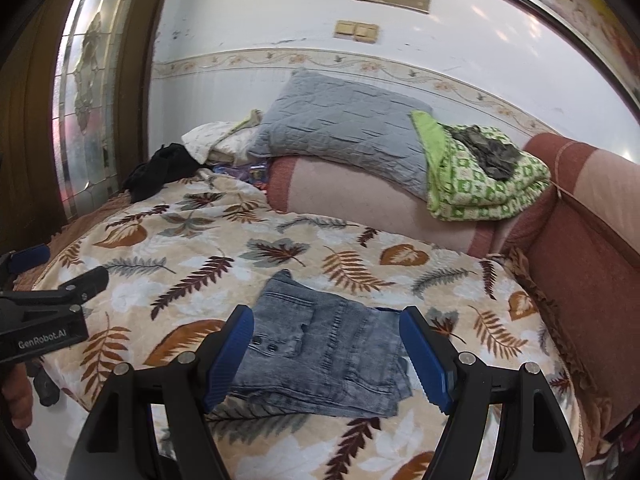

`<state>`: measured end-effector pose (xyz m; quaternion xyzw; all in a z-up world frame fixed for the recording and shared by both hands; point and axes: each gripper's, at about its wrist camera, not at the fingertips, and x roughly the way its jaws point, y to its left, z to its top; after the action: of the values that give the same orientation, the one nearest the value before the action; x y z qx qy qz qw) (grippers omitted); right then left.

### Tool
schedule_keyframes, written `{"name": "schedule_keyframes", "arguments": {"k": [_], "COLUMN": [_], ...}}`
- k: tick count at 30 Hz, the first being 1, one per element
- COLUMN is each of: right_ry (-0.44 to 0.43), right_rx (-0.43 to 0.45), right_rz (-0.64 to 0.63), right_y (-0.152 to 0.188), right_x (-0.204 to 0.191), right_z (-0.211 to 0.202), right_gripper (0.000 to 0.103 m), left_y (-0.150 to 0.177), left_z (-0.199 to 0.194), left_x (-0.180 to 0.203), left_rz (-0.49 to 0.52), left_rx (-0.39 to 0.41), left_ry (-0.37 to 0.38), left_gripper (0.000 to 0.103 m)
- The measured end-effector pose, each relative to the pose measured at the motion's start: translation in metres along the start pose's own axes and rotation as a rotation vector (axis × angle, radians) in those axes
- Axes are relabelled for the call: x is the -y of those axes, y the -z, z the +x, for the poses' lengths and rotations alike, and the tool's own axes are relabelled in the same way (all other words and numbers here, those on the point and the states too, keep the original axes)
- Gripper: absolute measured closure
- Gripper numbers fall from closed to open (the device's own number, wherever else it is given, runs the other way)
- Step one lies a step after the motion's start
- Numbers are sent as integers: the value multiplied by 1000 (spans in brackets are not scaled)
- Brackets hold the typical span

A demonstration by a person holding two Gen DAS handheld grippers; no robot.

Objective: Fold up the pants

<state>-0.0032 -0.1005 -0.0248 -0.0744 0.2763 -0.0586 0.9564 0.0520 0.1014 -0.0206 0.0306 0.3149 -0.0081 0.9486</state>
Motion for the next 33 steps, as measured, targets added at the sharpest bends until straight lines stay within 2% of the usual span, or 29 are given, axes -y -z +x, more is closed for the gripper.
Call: {"name": "schedule_keyframes", "arguments": {"k": [9,21,26,33], "right_ry": [46,55,47,38], "right_rx": [-2,-5,-5,-10], "right_rz": [80,191,226,209], "right_y": [22,48,52,53], "right_x": [58,117,126,118], "right_z": [-8,-13,-14,-11], "right_gripper": [25,25,25,25], "left_y": [-2,0,2,4], "left_z": [-17,-36,-40,-39], "left_x": [55,120,127,124], "left_rz": [90,206,227,221], "left_rx": [18,20,20,21], "left_ry": [29,74,84,87], "left_gripper": [6,6,6,6]}}
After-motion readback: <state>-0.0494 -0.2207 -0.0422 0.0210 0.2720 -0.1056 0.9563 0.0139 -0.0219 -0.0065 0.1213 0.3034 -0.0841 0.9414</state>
